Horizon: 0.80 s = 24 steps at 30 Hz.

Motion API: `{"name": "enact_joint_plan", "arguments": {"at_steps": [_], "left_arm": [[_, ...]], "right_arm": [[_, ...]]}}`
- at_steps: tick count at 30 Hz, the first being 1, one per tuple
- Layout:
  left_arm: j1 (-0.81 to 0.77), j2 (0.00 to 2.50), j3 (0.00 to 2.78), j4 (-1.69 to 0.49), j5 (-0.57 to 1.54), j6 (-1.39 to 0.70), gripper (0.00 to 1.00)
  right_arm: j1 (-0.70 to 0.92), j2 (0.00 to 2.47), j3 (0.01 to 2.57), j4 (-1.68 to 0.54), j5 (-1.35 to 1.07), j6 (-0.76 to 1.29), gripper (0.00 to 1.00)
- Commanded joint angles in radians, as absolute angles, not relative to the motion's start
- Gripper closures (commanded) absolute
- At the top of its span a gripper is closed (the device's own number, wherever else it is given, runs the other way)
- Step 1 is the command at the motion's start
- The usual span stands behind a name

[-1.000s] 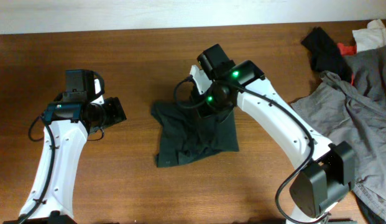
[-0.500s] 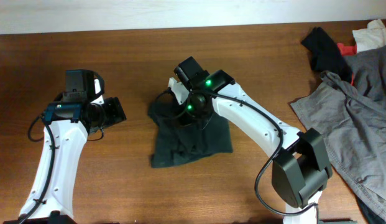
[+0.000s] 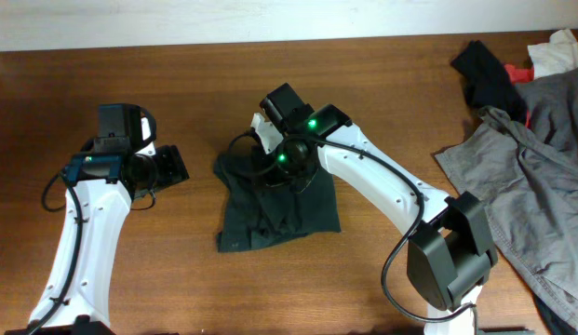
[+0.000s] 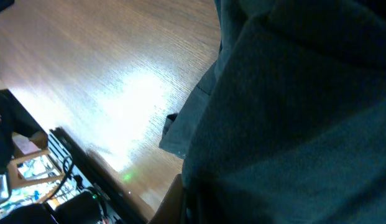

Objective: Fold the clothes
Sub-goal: 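Fold the lifted right end leftward over the bundle with the right gripper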

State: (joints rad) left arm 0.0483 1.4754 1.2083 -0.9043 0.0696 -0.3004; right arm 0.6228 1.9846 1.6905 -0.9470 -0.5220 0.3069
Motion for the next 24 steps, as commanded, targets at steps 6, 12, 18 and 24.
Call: {"name": "enact_joint_plan", "arguments": {"at_steps": [6,12,18,24], "left_arm": [[0.055,1.462,1.224,-0.902,0.056,-0.303,0.32],[0.055,1.462,1.224,-0.902,0.063,-0.303,0.33],[0.055,1.462,1.224,-0.902,0.063,-0.303,0.32],[0.055,1.462,1.224,-0.902,0.063,-0.303,0.32]], "right_arm": [[0.628,2.01,1.7,-0.905,-0.534,0.333,0.96],[0.641,2.061,1.7,-0.859,-0.539,0.334,0.96],[0.699,2.099,1.7,-0.807,-0.546,0.331,0.96],[0.756,2.101,1.7,-0.788,-0.48,0.335,0.91]]}}
